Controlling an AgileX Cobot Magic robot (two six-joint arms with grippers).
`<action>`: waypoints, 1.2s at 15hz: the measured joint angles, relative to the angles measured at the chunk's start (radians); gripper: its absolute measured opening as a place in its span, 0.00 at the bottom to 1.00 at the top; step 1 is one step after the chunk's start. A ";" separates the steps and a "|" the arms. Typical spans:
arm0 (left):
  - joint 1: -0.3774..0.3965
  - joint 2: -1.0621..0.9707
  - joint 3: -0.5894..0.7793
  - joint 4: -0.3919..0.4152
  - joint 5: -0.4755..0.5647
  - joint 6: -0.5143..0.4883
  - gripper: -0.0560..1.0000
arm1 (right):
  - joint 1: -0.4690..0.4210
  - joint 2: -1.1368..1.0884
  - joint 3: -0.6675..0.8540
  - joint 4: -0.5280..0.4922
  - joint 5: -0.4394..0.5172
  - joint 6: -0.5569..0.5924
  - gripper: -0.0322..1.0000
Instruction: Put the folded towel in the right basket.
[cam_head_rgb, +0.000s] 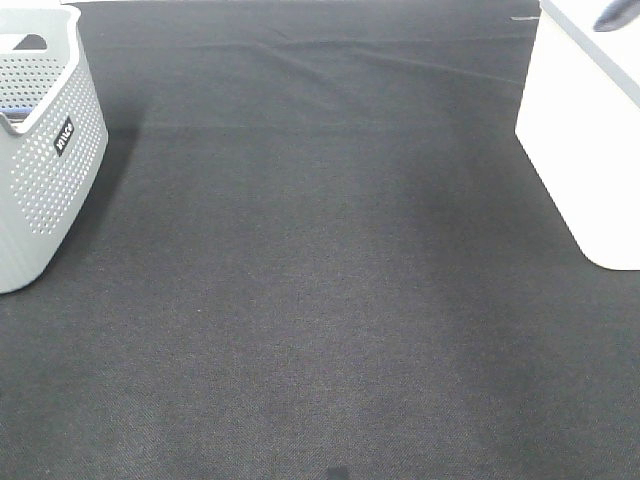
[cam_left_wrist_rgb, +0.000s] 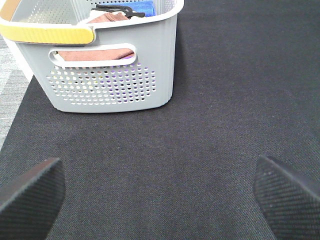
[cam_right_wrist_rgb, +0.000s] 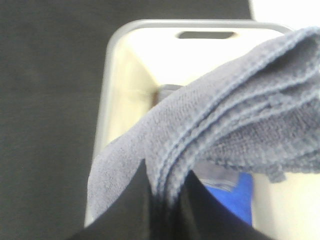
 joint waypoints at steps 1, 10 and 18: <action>0.000 0.000 0.000 0.000 0.000 0.000 0.98 | 0.000 0.000 0.000 0.000 0.000 0.000 0.10; 0.000 0.000 0.000 0.000 0.000 0.000 0.98 | -0.031 0.163 0.003 0.053 0.000 0.091 0.67; 0.000 0.000 0.000 0.000 0.000 0.000 0.98 | 0.199 0.072 0.003 0.062 0.000 0.135 0.78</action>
